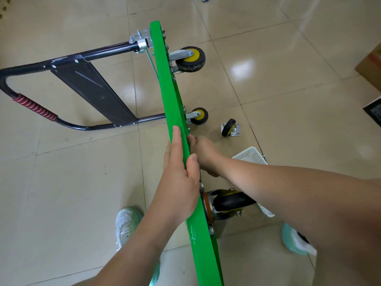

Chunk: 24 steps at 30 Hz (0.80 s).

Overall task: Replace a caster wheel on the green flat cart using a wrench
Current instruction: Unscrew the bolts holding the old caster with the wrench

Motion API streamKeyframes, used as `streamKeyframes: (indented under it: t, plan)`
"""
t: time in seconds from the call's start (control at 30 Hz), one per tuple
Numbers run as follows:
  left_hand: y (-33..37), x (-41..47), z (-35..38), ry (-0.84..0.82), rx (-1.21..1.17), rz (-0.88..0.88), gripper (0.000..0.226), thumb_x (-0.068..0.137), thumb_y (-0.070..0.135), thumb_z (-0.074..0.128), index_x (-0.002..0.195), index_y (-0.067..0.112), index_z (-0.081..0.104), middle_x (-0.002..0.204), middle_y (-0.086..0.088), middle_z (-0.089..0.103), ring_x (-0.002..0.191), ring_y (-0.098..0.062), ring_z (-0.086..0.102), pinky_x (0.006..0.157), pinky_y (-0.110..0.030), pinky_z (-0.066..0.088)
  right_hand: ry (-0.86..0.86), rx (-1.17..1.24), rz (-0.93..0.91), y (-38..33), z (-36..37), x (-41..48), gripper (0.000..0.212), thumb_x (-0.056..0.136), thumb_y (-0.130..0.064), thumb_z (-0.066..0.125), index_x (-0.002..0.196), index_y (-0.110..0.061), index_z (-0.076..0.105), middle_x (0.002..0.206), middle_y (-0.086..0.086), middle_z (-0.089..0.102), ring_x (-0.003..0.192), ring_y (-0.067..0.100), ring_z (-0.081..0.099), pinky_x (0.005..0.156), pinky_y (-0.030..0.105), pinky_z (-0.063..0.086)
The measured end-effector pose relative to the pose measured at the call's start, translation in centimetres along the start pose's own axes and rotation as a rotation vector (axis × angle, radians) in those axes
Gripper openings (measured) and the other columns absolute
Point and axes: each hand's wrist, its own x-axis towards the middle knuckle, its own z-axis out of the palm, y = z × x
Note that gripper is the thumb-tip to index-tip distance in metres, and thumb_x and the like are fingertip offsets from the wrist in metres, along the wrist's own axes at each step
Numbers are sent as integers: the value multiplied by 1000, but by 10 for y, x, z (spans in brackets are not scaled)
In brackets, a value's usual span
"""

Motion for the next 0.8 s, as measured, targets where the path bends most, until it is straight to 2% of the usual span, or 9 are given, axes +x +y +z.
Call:
streamKeyframes:
  t: [0.07, 0.13, 0.23, 0.33, 0.37, 0.47, 0.57, 0.67, 0.8]
  plan:
    - [-3, 2, 1, 15, 11, 3, 69, 111, 26, 38, 164, 41, -4, 168, 21, 12, 132, 32, 20, 93, 13, 13, -34, 34, -5, -1, -5, -2, 52, 105, -48, 33, 121, -6, 59, 110, 16, 67, 92, 27, 62, 76, 33, 46]
    - [-5, 3, -1, 24, 13, 3, 69, 111, 27, 38, 163, 43, -3, 170, 21, 10, 148, 17, 13, 99, 11, 9, -67, 47, 4, -5, -8, -10, 53, 105, -49, 32, 126, -6, 56, 113, 15, 67, 101, 29, 65, 87, 38, 51]
    - [-5, 3, -1, 24, 21, 10, 70, 111, 29, 39, 163, 44, -5, 168, 25, 9, 148, 17, 11, 103, 9, 8, -118, 96, 41, -3, -11, -14, 49, 103, -49, 36, 127, -11, 55, 105, 11, 69, 94, 26, 66, 90, 44, 53]
    - [-5, 2, -1, 26, 13, 16, 70, 111, 29, 40, 162, 45, -5, 168, 25, 10, 150, 15, 11, 114, -3, 9, -179, 122, 89, -5, -21, -19, 35, 105, -39, 45, 112, -8, 59, 81, 5, 62, 68, 17, 53, 64, 32, 42]
    - [-5, 2, -2, 26, 15, 16, 70, 111, 30, 39, 162, 46, -5, 168, 25, 10, 150, 15, 11, 115, -5, 9, -180, 119, 102, -2, -24, -18, 31, 105, -36, 46, 107, -9, 60, 77, 3, 60, 66, 16, 50, 64, 31, 40]
    - [-4, 2, -1, 29, 18, 11, 69, 110, 31, 39, 162, 46, -5, 166, 29, 10, 147, 19, 10, 106, 5, 8, -161, 120, 146, 1, -31, -13, 30, 103, -36, 52, 103, -9, 64, 84, 0, 65, 79, 16, 55, 87, 35, 41]
    - [-5, 2, 0, 34, 20, 8, 69, 110, 31, 39, 163, 43, -5, 161, 31, 11, 139, 27, 11, 99, 12, 7, -163, 280, 238, -2, -32, -9, 20, 101, -27, 59, 101, -7, 62, 75, 4, 65, 69, 18, 59, 74, 33, 50]
    - [-6, 2, 0, 35, 18, 13, 69, 110, 29, 39, 163, 42, -4, 161, 30, 12, 142, 22, 12, 100, 11, 8, -191, 343, 287, -8, -35, -12, 11, 102, -18, 58, 99, -8, 58, 76, 5, 64, 61, 16, 61, 58, 29, 54]
    - [-6, 1, -1, 27, 24, 16, 69, 110, 29, 37, 162, 44, -6, 168, 24, 10, 150, 14, 11, 111, 1, 8, -196, 303, 237, -6, -27, -11, 13, 103, -16, 54, 96, -7, 62, 91, 11, 64, 72, 21, 61, 76, 37, 55]
